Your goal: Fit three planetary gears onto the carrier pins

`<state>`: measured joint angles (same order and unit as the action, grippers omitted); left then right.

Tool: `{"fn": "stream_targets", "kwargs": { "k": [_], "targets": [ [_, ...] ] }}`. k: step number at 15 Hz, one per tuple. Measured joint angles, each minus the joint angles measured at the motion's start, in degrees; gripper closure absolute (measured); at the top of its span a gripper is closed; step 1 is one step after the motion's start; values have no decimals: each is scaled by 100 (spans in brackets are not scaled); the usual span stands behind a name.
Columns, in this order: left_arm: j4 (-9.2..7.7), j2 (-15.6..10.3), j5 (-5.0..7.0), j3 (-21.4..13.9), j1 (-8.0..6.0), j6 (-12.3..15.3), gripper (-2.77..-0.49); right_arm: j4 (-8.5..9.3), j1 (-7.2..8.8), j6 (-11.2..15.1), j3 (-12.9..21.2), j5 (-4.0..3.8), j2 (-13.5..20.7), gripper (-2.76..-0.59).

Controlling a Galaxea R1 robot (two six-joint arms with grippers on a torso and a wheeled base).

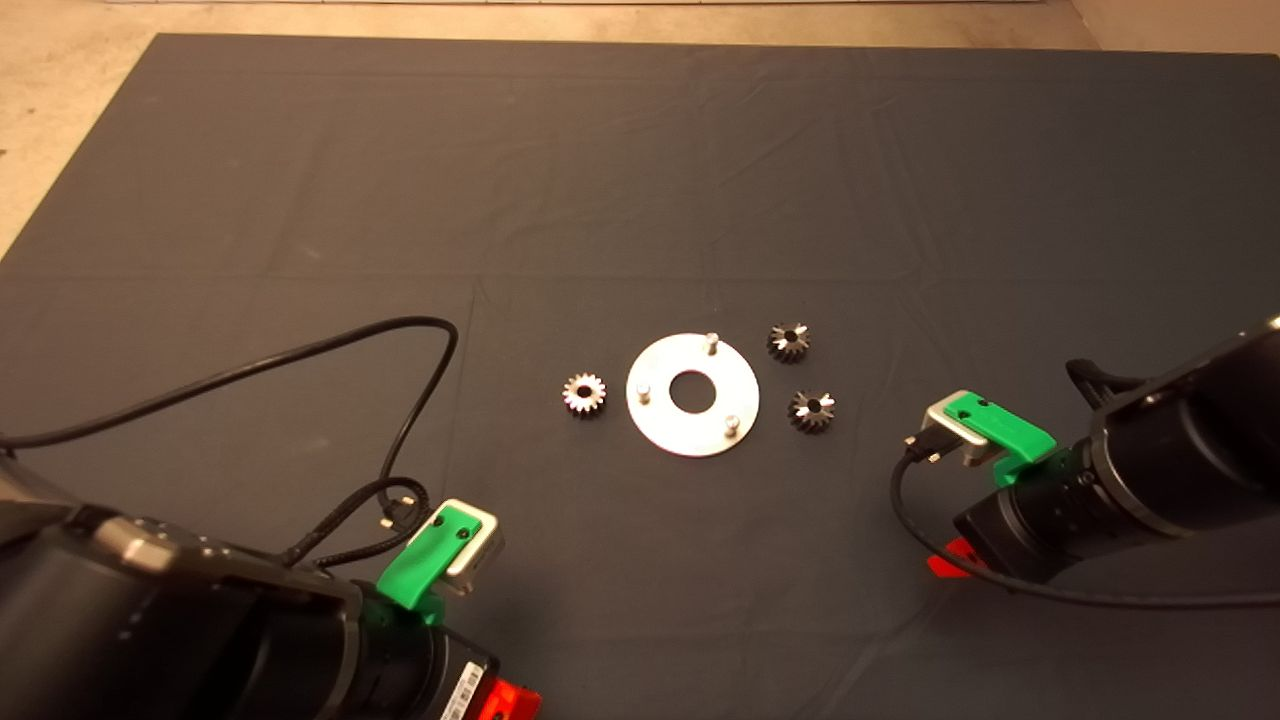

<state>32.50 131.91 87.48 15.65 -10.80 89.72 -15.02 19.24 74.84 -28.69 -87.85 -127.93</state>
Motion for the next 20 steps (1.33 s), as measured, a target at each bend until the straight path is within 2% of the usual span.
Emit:
{"fn": "stream_targets", "kwargs": {
  "k": [6, 10, 12, 15, 20],
  "targets": [
    [-1, 187, 2, 0, 0, -22, -277, -44, 16, -141, -242, 0, -32, -161],
    [5, 347, -2, 0, 0, -23, -277, -311, 18, -351, -520, 0, -115, -161],
    [5, 364, -2, 0, 2, -22, -277, -440, 33, -421, -676, 2, -212, -175],
    [5, 382, 0, 0, 2, -22, -277, -672, 30, -502, -967, 2, -451, -189],
    [5, 414, 0, 0, 2, -17, -277, -892, 30, -634, -1419, 17, -846, -189]
  ]
}}
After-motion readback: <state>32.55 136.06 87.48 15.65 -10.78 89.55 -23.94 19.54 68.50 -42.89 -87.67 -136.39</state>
